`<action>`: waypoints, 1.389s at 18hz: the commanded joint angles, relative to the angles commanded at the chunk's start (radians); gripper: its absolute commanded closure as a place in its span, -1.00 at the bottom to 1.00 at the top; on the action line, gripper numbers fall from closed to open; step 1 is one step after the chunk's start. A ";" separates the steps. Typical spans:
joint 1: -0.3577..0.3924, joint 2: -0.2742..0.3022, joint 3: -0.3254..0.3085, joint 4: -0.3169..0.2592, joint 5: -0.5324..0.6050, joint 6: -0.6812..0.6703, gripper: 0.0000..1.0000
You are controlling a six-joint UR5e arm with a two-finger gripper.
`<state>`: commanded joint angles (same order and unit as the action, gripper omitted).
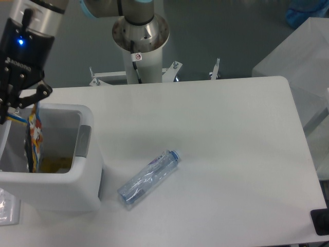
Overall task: Place the trash in the trash can
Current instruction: 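Lower the bag into the bin and open the gripper, then move the open gripper over to the clear water bottle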
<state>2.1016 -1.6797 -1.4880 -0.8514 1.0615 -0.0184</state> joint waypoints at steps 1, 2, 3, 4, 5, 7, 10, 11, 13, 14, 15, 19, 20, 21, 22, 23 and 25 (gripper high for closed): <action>0.000 0.000 0.003 0.002 0.000 0.003 0.20; 0.000 0.000 0.006 0.002 0.002 0.023 -0.18; 0.002 0.003 0.008 -0.001 0.008 0.044 -0.34; 0.003 0.006 0.006 -0.003 0.023 0.051 -0.48; 0.003 0.011 0.000 -0.003 0.058 0.055 -0.72; 0.008 0.017 -0.005 -0.006 0.150 0.054 -1.00; 0.024 0.021 0.002 -0.006 0.241 0.041 -1.00; 0.070 0.031 0.000 -0.006 0.241 0.040 -1.00; 0.168 0.034 -0.008 -0.003 0.197 0.041 -1.00; 0.210 0.031 -0.008 -0.002 0.157 0.031 -1.00; 0.259 0.026 -0.008 0.002 0.125 0.025 -1.00; 0.351 -0.015 0.002 0.009 0.112 0.037 -1.00; 0.379 -0.021 0.000 0.009 0.113 0.038 -1.00; 0.399 -0.034 0.000 0.008 0.112 0.037 -1.00; 0.422 -0.044 -0.003 0.008 0.110 0.038 -1.00; 0.445 -0.049 -0.003 0.008 0.110 0.044 -1.00; 0.474 -0.078 -0.006 0.005 0.110 0.137 -0.99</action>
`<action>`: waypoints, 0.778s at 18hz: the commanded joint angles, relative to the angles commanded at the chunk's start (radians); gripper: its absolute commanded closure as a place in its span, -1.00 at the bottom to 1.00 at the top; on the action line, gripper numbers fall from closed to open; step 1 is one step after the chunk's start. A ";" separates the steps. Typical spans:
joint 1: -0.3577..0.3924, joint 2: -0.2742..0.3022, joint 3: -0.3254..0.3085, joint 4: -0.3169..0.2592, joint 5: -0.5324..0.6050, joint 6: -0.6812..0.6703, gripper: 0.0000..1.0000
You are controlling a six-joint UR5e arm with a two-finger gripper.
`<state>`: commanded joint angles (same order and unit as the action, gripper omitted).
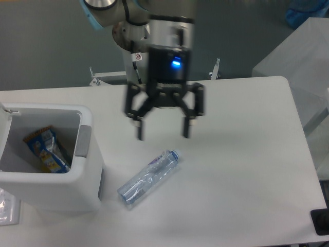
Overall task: Place the trash in the trash can
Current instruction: 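Move the open gripper over to the clear water bottle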
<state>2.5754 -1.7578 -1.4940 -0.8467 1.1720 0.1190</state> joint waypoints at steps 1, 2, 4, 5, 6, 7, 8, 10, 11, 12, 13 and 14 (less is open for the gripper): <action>0.014 0.000 -0.012 -0.008 0.001 0.102 -0.98; 0.019 0.000 -0.032 -0.012 0.000 0.195 -0.98; 0.031 -0.003 -0.075 -0.014 0.003 0.371 -0.98; 0.041 -0.011 -0.101 -0.015 0.005 0.466 -0.98; 0.051 -0.022 -0.129 -0.020 0.005 0.564 -0.98; 0.051 -0.028 -0.161 -0.021 0.015 0.661 -0.98; 0.051 -0.031 -0.188 -0.021 0.047 0.754 -0.98; 0.051 -0.032 -0.224 -0.026 0.141 0.868 -0.98; 0.051 -0.037 -0.238 -0.026 0.170 0.880 -0.99; 0.049 -0.045 -0.251 -0.025 0.188 0.887 -1.00; 0.049 -0.049 -0.265 -0.025 0.204 0.890 -1.00; 0.049 -0.052 -0.276 -0.025 0.224 0.892 -1.00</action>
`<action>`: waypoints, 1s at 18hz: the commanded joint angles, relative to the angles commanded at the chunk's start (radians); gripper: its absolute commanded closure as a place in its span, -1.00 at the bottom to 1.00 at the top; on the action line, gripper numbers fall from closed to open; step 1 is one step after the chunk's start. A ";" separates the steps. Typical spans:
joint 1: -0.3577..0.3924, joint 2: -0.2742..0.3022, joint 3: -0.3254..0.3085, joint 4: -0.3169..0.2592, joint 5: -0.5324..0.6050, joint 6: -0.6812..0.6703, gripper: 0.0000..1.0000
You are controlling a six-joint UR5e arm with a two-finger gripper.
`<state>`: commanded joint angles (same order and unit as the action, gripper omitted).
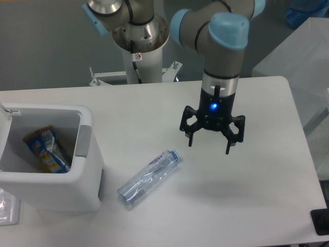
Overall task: Place the trash in the trash can
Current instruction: 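Move the open gripper over to the clear water bottle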
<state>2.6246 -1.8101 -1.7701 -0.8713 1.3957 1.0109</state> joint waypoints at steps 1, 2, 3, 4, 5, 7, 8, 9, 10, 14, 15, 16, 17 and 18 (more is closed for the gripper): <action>-0.003 -0.002 -0.008 0.000 0.017 -0.002 -1.00; -0.003 -0.002 -0.014 0.000 0.029 -0.002 -1.00; -0.005 -0.003 -0.017 -0.002 0.032 -0.005 -1.00; -0.006 -0.006 -0.020 -0.002 0.032 -0.009 -1.00; -0.011 -0.017 -0.025 -0.002 0.034 -0.011 -1.00; -0.012 -0.028 -0.035 0.002 0.035 -0.011 -1.00; -0.012 -0.032 -0.045 0.003 0.040 -0.011 -1.00; -0.012 -0.032 -0.054 0.005 0.051 -0.006 -1.00; -0.015 -0.035 -0.055 0.006 0.058 -0.006 -1.00; -0.032 -0.051 -0.063 0.006 0.098 -0.012 -1.00; -0.041 -0.054 -0.066 0.006 0.106 -0.014 -1.00; -0.051 -0.058 -0.071 0.006 0.112 -0.017 -1.00; -0.052 -0.061 -0.077 0.006 0.121 -0.018 -1.00; -0.055 -0.066 -0.080 0.005 0.124 -0.017 -1.00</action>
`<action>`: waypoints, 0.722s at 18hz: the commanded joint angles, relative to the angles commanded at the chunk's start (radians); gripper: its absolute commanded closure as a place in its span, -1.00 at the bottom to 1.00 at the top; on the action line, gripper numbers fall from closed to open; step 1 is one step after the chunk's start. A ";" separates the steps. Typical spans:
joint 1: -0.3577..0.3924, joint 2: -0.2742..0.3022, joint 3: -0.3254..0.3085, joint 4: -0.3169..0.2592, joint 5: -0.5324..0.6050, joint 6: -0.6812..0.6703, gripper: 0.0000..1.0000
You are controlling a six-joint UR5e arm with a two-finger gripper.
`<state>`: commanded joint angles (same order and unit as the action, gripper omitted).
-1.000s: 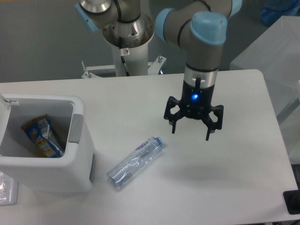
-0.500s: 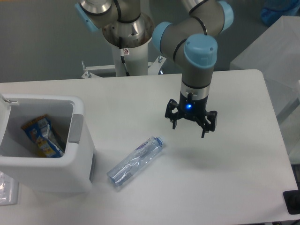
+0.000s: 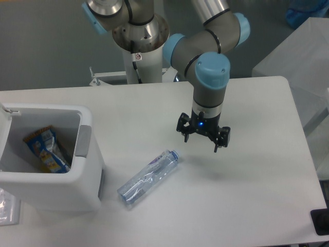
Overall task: Place the trash in the trash can
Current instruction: 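Move the open gripper over to the clear water bottle, then lower the gripper and close it on the bottle's cap end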
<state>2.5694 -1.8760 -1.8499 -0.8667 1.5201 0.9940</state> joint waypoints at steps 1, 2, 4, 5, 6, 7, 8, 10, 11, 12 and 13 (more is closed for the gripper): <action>-0.014 -0.002 -0.003 0.000 0.002 0.005 -1.00; -0.028 -0.005 -0.005 0.002 0.002 0.008 -1.00; -0.038 -0.015 -0.006 0.002 0.003 0.012 -0.99; -0.038 -0.020 -0.006 0.002 0.006 0.024 -0.99; -0.046 -0.031 -0.006 0.003 0.008 0.041 -0.99; -0.058 -0.040 -0.005 0.003 0.012 0.060 -0.99; -0.061 -0.044 -0.006 0.002 0.032 0.078 -0.99; -0.078 -0.046 -0.014 0.002 0.060 0.130 -0.99; -0.080 -0.049 -0.020 0.003 0.061 0.153 -0.99; -0.080 -0.058 -0.021 0.005 0.063 0.169 -0.99; -0.081 -0.067 -0.020 0.006 0.063 0.172 -0.99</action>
<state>2.4881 -1.9435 -1.8699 -0.8606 1.5831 1.1658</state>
